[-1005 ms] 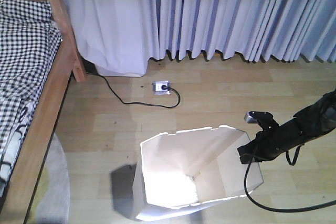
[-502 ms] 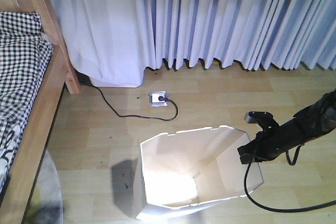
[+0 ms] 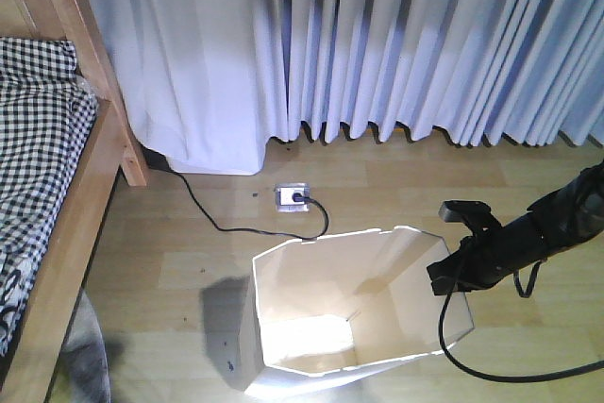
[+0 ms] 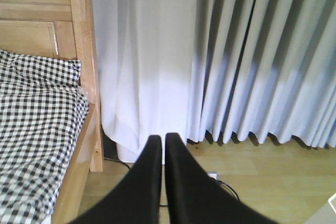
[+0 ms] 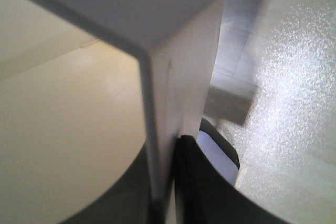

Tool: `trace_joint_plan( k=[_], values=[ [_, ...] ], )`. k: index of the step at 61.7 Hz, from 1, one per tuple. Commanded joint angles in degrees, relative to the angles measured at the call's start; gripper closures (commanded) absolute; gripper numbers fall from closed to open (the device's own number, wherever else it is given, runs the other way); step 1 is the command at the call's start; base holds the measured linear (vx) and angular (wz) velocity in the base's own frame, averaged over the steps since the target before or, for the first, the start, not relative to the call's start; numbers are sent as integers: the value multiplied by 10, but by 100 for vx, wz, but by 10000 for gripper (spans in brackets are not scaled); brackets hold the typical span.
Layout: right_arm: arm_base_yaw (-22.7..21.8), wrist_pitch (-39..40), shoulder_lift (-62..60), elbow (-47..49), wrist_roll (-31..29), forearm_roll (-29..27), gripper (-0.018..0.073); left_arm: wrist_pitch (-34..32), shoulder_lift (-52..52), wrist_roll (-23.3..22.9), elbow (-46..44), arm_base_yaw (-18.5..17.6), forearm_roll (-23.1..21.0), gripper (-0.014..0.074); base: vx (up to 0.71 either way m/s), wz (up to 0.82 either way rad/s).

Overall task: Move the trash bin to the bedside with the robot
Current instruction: 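Drive toward the curtains beside the bed end carrying the bin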

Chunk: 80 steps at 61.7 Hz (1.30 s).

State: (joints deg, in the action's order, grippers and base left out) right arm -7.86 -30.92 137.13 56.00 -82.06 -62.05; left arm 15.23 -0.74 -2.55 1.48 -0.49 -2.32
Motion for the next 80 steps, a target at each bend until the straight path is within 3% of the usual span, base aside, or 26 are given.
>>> trace_joint_plan(
  k=[1, 80],
  values=[
    [-1, -115, -42, 6, -3, -31, 564, -40, -8, -3, 11, -4, -3, 602, 16, 5],
    [-1, -115, -42, 6, -3, -31, 564, -40, -8, -3, 11, -4, -3, 602, 13, 2]
  ],
)
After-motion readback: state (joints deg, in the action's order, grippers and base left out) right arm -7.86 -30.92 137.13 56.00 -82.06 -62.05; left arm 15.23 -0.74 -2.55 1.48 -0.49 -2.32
